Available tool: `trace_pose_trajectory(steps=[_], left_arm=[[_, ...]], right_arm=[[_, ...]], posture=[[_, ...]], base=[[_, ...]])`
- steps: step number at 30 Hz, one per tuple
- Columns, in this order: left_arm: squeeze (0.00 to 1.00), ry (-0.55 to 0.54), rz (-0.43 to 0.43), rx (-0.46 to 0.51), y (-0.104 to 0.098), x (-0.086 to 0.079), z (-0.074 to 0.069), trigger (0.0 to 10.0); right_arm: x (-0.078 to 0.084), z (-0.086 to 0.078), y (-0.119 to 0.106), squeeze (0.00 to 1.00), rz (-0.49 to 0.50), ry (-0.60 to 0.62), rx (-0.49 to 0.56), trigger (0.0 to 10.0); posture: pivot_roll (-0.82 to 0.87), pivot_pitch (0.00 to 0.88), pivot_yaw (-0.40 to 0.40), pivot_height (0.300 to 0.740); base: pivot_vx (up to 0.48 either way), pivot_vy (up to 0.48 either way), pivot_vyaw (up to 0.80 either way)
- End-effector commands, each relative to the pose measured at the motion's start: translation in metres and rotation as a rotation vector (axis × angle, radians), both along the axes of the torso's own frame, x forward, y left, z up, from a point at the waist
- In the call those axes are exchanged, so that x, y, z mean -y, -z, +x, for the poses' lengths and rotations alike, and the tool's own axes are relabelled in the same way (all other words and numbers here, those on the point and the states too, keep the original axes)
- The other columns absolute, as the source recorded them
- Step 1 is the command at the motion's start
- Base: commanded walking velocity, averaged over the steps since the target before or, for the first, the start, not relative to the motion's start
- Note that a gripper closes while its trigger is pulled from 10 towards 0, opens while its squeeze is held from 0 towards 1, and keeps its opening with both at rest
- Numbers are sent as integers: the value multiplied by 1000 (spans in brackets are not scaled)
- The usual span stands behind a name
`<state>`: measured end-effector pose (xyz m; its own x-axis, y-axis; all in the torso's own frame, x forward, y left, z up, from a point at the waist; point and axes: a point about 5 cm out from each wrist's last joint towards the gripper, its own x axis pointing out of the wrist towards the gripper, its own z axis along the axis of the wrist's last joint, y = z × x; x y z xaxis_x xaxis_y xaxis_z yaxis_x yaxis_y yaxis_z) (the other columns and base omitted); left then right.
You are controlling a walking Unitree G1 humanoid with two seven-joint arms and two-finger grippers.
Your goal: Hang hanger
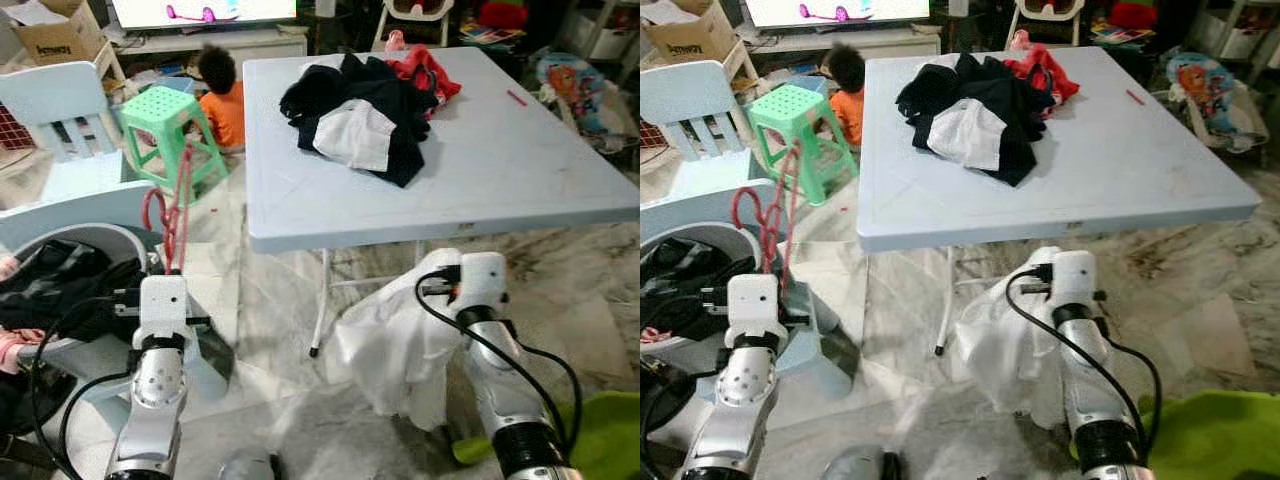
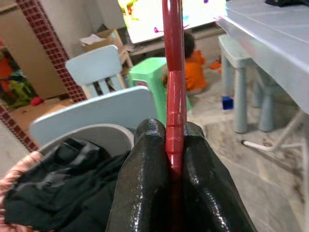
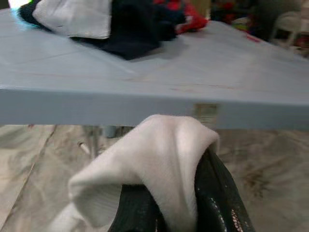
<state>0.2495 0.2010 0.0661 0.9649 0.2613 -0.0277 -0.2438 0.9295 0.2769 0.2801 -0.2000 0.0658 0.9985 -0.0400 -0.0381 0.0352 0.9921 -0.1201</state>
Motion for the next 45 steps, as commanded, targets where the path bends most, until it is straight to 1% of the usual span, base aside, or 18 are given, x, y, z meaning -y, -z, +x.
trace_pose_trajectory(steps=[1, 2, 4, 5, 7, 9, 10, 12, 16, 17, 19, 22, 25, 27, 33, 35, 39, 45], left_arm=[[0, 37, 32, 10, -7, 1, 1, 10000], [0, 48, 35, -1, -6, 2, 1, 10000], [0, 59, 43, -6, -6, 4, 1, 10000], [0, 83, 45, -1, -5, 7, 2, 10000], [0, 86, 49, 0, -5, 10, 0, 10000], [0, 66, 25, 7, -5, 10, -3, 10000], [0, 37, -1, 2, -3, 7, -6, 10000], [0, 24, -14, -3, -2, 5, -9, 10000], [0, 47, -20, -12, -2, 7, -9, 10000], [0, 86, -28, -11, -3, 11, -7, 10000], [0, 129, -33, -9, -4, 17, -5, 10000], [0, 158, -36, -11, -5, 20, -3, 10000], [0, 195, -28, -12, -6, 26, -1, 10000], [0, 212, -46, -11, -6, 30, 0, 10000], [0, 229, -87, 12, -12, 33, 5, 10000], [0, 240, -98, 18, -14, 34, 6, 10000], [0, 279, -121, 52, -23, 38, 7, 10000], [0, 293, -146, 79, -30, 42, 11, 10000]], right_arm=[[0, -1, -11, 0, 46, 4, 54, 10000], [-2, -7, -10, 0, 42, -1, 70, 10000], [-3, -10, -9, 0, 46, 6, 78, 10000], [-1, -12, -8, 0, 61, 31, 78, 10000], [3, -14, -10, 0, 44, 51, 84, 10000], [10, -17, -13, 0, 24, 59, 96, 10000], [18, -18, -13, 0, 30, 77, 87, 10000], [21, -19, -14, 0, 36, 84, 81, 10000], [18, -17, -16, 0, 27, 41, 81, 10000], [13, -13, -18, 0, 7, 11, 86, 10000], [6, -10, -21, 0, 11, -7, 94, 10000], [4, -9, -22, 0, 18, -17, 95, 10000], [2, -9, -22, 0, 21, -20, 96, 10000], [3, -10, -23, 0, 28, -18, 97, 10000], [4, -7, -27, 0, 20, -15, 113, 10000], [4, -6, -29, 0, 36, -12, 121, 10000], [4, -4, -33, 0, 40, -6, 136, 10000], [1, -1, -40, 0, 33, -18, 161, 10000]], posture=[[47, 0, 51, 740], [41, 0, 54, 740], [39, 0, 54, 740], [33, 0, 53, 740], [24, 0, 48, 740], [21, 0, 41, 740], [20, 0, 30, 740], [21, 0, 27, 740], [24, 0, 20, 740], [24, 0, 20, 740], [24, 0, 16, 740], [22, 0, 19, 740], [22, 0, 19, 740], [14, 0, 20, 740], [12, 0, 20, 740], [12, 0, 20, 740], [13, 0, 21, 740], [13, 0, 19, 740]], base=[[0, 0, 0], [0, 0, 0], [0, 0, 0], [0, 0, 0], [0, 0, 0], [0, 0, 0], [0, 0, 0], [0, 0, 0], [0, 0, 0], [0, 0, 800], [0, 0, 800], [0, 0, 800], [0, 0, 800], [0, 0, 800], [0, 0, 758], [0, 0, 691], [0, 0, 0], [355, 0, 0]])
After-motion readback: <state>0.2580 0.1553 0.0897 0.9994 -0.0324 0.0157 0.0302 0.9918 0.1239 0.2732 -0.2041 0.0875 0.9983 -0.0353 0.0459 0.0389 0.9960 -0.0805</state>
